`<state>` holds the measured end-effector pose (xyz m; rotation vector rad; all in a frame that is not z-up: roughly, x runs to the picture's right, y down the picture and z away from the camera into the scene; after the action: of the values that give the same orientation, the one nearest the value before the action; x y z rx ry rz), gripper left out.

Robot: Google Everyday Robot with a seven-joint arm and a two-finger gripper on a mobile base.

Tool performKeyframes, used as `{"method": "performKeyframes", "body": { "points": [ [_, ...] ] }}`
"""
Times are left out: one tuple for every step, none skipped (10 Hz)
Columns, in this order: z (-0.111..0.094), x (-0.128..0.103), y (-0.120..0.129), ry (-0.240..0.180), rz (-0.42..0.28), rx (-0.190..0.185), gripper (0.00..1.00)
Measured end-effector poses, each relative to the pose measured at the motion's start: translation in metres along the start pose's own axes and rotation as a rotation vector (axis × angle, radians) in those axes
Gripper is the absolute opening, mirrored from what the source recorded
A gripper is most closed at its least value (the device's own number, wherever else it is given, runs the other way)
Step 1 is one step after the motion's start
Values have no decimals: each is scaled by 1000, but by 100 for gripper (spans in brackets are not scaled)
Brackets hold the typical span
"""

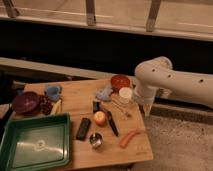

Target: Wipe tray with towel

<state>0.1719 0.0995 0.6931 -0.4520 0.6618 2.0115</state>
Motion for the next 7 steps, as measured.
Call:
{"method": "performKeyframes", "body": {
  "points": [
    [0,0,0,0,0,0,65],
    [0,0,0,0,0,1,65],
    [0,0,0,-8,-4,7,65],
    [-2,-3,1,-40,-23,11,65],
    [-4,-5,10,-80,-50,6,65],
    [-5,-6,24,-117,-88,2,65],
    [-6,-5,48,-153,-135,-5,65]
  ]
}}
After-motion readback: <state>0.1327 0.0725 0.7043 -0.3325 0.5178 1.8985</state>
